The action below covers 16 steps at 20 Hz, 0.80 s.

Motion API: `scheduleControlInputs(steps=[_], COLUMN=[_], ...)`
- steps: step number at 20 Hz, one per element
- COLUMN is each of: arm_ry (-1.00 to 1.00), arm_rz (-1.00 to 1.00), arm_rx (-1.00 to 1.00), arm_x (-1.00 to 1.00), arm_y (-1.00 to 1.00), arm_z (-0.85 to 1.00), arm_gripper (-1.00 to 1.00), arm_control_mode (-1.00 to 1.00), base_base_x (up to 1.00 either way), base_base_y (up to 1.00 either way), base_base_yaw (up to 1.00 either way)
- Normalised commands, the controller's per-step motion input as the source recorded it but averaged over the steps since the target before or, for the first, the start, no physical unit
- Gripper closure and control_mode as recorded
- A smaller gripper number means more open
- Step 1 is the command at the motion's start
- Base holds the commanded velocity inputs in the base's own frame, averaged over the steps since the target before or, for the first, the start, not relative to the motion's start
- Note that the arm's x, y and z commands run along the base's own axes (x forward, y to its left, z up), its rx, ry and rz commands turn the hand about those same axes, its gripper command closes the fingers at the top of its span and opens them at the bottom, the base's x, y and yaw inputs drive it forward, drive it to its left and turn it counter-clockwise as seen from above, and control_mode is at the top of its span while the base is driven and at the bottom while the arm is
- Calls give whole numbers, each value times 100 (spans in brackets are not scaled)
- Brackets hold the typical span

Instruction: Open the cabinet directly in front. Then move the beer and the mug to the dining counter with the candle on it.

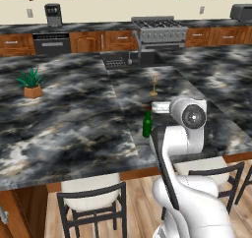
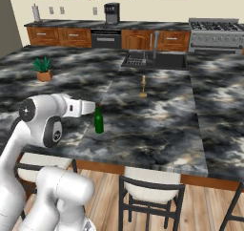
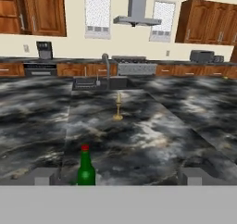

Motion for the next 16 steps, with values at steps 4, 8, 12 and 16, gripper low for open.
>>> scheduleControlInputs(steps=[4,8,12,16], arm_ry=[-8,0,0,0], arm_rz=[0,0,0,0], arm_rx=[0,0,0,0], arm_x=[-51,-29,-25,0], arm_y=[0,0,0,0], arm_z=[0,-1,-4,0], arm_gripper=[-100,-100,-100,-100], arm_control_mode=[-100,-100,100,100], base_base_x=[0,0,-75,-100], base_base_y=[0,0,0,9], base_base_yaw=[0,0,0,2])
